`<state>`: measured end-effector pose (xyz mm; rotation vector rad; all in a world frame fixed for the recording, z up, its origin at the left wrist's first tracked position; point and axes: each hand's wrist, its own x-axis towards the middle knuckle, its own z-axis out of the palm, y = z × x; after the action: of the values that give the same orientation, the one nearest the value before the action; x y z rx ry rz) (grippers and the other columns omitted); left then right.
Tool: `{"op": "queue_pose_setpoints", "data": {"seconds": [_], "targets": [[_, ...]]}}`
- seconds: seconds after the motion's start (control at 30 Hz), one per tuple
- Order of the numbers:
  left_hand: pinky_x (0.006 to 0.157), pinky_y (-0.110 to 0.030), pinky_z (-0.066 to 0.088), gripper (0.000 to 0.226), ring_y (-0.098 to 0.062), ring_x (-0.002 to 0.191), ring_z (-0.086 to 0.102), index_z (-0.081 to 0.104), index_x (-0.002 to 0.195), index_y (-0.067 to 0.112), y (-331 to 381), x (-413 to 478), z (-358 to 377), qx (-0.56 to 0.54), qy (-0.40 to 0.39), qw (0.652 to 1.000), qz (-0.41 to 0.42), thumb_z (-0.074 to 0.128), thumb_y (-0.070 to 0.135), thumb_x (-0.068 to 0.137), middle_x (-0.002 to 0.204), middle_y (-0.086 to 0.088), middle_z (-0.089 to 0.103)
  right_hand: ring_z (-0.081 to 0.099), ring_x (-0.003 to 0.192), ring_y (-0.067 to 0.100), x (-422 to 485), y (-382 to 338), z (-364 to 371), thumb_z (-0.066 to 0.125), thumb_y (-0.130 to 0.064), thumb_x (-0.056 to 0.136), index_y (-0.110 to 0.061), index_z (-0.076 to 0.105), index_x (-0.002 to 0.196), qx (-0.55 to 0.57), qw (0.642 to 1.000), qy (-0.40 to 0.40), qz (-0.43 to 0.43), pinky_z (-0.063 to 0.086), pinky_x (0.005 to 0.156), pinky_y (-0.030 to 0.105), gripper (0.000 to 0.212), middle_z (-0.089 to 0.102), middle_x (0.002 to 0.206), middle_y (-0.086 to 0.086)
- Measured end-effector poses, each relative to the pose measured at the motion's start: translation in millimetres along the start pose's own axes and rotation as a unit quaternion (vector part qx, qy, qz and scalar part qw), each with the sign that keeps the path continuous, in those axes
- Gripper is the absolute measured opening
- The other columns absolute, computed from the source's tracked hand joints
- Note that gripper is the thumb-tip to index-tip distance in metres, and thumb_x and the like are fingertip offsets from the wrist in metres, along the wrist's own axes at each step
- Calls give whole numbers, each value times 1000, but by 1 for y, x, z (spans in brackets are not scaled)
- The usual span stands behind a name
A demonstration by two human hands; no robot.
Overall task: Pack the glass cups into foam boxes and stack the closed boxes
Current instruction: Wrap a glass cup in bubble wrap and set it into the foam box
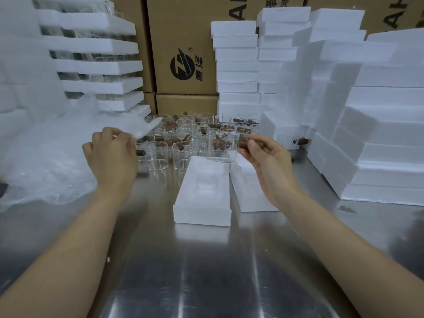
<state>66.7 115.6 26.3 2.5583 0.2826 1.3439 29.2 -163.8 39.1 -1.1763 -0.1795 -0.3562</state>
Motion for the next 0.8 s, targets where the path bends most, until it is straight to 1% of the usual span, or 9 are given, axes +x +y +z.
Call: {"op": "queue_pose_setpoints", "data": {"seconds": [0.17,0.23,0.3,0.43,0.5,0.57,0.63,0.7,0.8], "targets": [[73,-31,27,24,-29,87,57,71,97,8,45,1,-28,-148,113,960,210,53,24,98,94,-9,68,66,81,15,0,-1,3,51,5,95,-3,63,95,31,999,19,7,55,79,21,14,64,89,11],[69,-29,29,20,-28,80,58,73,96,8,66,-10,-32,-170,92,937,291,58,21,94,87,-7,70,65,81,16,1,-2,3,50,4,96,-4,62,93,54,998,30,12,55,77,20,14,63,90,11],[65,-32,38,20,-27,75,62,75,96,9,78,-23,-30,-177,13,926,334,64,25,90,85,-4,72,62,83,18,1,-4,2,50,3,96,-5,61,92,69,996,48,13,54,75,18,14,61,93,12],[76,-29,41,52,-14,85,63,72,113,21,84,-35,-28,-229,-195,921,249,40,55,89,100,6,74,59,79,19,2,-4,0,50,0,98,-8,60,91,83,993,88,2,53,72,17,14,60,92,10],[86,-36,49,43,-16,97,64,68,118,20,77,-29,-26,-304,-209,916,158,38,43,98,109,6,71,59,73,17,3,-5,-2,50,-1,98,-9,60,92,90,991,101,-11,52,72,18,14,61,89,9],[92,-40,48,31,-17,105,59,61,127,18,61,-19,-19,-268,-194,936,124,44,14,100,115,3,67,59,69,15,4,-6,-4,51,-2,98,-9,60,92,98,988,117,-23,52,71,18,13,62,86,8],[103,-40,36,56,-22,121,46,54,134,18,44,-9,-13,-167,-239,947,138,50,-8,85,131,-2,56,59,68,14,7,-8,-5,51,-3,98,-9,60,92,108,986,125,-29,52,71,18,12,62,85,7],[103,-33,19,69,-25,133,27,49,138,22,35,-6,-11,-73,-290,942,151,53,-10,77,144,-4,39,59,68,15,9,-9,-7,51,-3,98,-9,60,92,110,986,125,-33,52,72,20,12,62,85,9],[97,-30,13,70,-24,137,17,52,134,32,30,-10,-5,-18,-299,939,168,53,-9,78,148,0,29,59,69,15,10,-10,-8,51,-2,98,-9,60,91,108,986,125,-34,52,72,21,13,62,84,8]]}}
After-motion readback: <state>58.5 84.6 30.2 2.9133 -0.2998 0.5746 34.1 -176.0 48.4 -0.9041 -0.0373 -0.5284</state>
